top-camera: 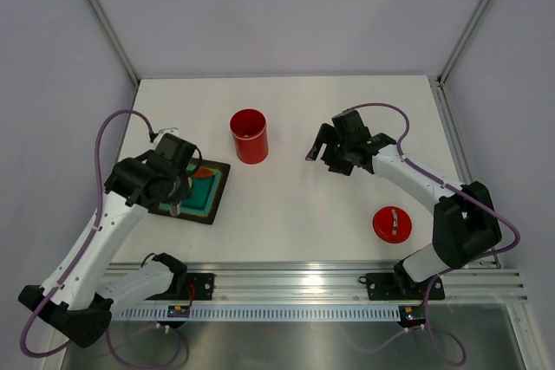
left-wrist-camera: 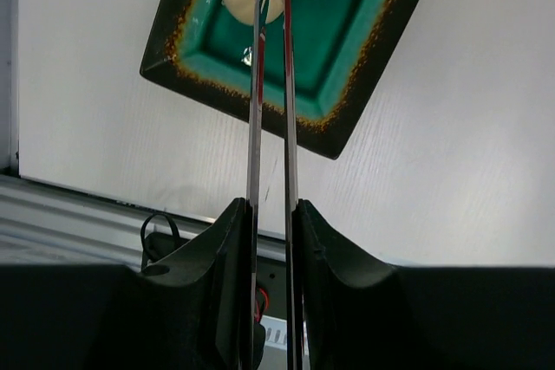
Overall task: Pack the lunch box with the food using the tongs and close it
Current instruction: Pick up the fake food from the plate.
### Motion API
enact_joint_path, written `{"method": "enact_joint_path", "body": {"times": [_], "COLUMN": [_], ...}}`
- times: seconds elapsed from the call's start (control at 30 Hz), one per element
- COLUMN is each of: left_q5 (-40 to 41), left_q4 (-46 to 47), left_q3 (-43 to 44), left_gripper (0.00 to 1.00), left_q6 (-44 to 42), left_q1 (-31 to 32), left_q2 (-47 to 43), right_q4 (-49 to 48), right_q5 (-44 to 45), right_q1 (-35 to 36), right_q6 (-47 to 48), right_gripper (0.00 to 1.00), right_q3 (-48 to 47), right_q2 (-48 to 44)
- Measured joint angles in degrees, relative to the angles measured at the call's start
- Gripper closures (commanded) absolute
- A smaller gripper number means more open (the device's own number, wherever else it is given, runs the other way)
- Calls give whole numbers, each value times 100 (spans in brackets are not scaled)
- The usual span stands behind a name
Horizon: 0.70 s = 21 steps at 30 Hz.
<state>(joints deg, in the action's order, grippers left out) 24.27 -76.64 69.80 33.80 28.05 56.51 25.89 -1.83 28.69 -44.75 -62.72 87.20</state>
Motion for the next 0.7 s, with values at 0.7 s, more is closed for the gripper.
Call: {"method": "enact_joint_path", "body": {"times": [0.7], "left_q5": [-282], "left_q4": [-129], "left_q3": [-1178], "left_gripper": [68], "left_q6": [584], "left_q1": [-2], "left_q2": [-343], "right_q4": [-114], "right_q5": [-81], "right_q1": [0], "right_q6": [-7], "right_gripper": [16], "right_q3": [0], "right_q2": [0]}}
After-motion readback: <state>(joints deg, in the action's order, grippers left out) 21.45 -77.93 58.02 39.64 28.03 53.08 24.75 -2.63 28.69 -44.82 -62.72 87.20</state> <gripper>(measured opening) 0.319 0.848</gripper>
